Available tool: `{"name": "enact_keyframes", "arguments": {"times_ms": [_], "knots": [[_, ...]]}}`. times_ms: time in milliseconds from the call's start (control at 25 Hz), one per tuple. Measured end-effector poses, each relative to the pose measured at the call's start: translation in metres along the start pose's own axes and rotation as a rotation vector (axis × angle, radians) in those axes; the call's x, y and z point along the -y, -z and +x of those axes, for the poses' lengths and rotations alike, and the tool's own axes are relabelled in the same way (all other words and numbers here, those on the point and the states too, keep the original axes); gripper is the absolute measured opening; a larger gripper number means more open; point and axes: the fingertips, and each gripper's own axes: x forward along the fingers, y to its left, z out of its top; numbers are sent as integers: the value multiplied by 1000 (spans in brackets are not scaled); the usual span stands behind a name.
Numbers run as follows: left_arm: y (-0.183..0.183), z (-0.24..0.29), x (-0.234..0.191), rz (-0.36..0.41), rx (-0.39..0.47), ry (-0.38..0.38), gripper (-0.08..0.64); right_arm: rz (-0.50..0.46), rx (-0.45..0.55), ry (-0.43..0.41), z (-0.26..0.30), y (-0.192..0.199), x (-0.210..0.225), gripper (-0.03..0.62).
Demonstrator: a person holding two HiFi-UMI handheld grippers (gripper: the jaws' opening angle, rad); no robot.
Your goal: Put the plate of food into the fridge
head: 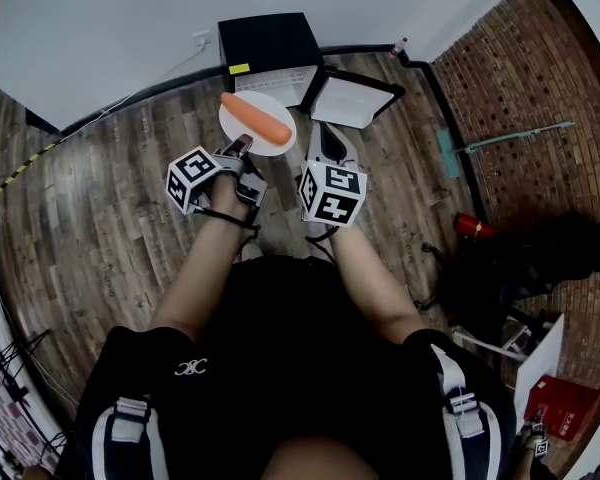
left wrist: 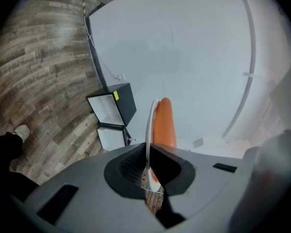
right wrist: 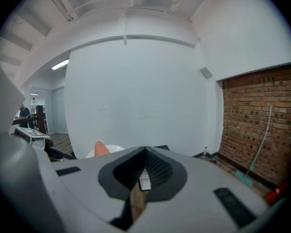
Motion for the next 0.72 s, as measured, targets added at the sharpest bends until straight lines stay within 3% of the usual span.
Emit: {"name": "enact_keyframes", "arguments": {"times_ms": [280,520,720], "knots": [[-16,24,-6,0,-32,-25,15,8,-16,20,26,4,1,14],[-5,62,-7,10,-65,-44,15,55,-31,51,51,13,41,14],[-9,113,2,18,-51,-56,15,52,-14,33,99,-1,77,14]]}}
